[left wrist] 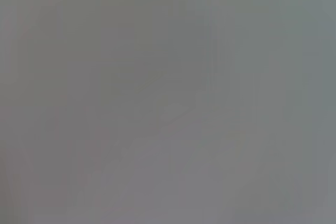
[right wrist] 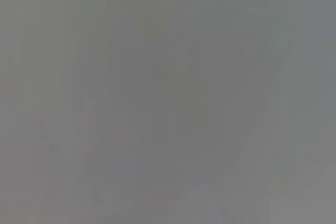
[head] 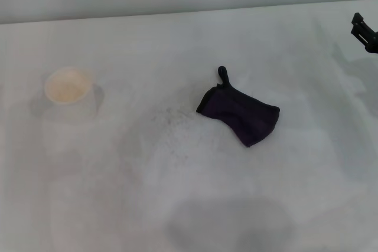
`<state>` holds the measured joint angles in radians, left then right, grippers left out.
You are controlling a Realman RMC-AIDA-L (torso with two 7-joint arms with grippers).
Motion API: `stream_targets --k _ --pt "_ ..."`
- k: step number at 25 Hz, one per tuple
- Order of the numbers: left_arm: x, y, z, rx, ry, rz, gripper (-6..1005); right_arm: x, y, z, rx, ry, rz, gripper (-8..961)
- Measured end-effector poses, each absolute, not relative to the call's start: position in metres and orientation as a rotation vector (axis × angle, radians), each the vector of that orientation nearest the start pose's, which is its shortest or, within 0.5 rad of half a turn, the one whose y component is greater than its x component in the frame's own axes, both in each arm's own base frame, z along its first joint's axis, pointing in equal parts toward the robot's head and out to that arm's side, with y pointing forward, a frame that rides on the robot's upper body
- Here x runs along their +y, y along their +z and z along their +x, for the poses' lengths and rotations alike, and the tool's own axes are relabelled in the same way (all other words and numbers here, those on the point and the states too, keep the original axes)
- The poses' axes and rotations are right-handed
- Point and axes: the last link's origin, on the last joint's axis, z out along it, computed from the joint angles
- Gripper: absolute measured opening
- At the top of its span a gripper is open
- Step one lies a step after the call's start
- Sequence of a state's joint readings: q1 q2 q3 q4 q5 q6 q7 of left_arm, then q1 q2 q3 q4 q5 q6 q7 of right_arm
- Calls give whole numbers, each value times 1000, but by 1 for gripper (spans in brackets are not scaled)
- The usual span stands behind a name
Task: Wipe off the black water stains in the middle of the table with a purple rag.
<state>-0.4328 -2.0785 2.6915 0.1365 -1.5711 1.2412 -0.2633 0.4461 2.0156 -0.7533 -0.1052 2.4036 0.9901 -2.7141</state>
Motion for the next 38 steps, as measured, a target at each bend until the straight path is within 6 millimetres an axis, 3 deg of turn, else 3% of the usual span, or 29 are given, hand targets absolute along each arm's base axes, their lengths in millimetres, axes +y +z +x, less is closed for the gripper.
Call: stream_targets --k 16,38 --pt "348 22 -350 -693 -734 -1312 892 340 35 387 729 552 -1553 877" --pt "340 11 -342 -710 -781 -1306 892 331 27 392 753 533 -1570 877"
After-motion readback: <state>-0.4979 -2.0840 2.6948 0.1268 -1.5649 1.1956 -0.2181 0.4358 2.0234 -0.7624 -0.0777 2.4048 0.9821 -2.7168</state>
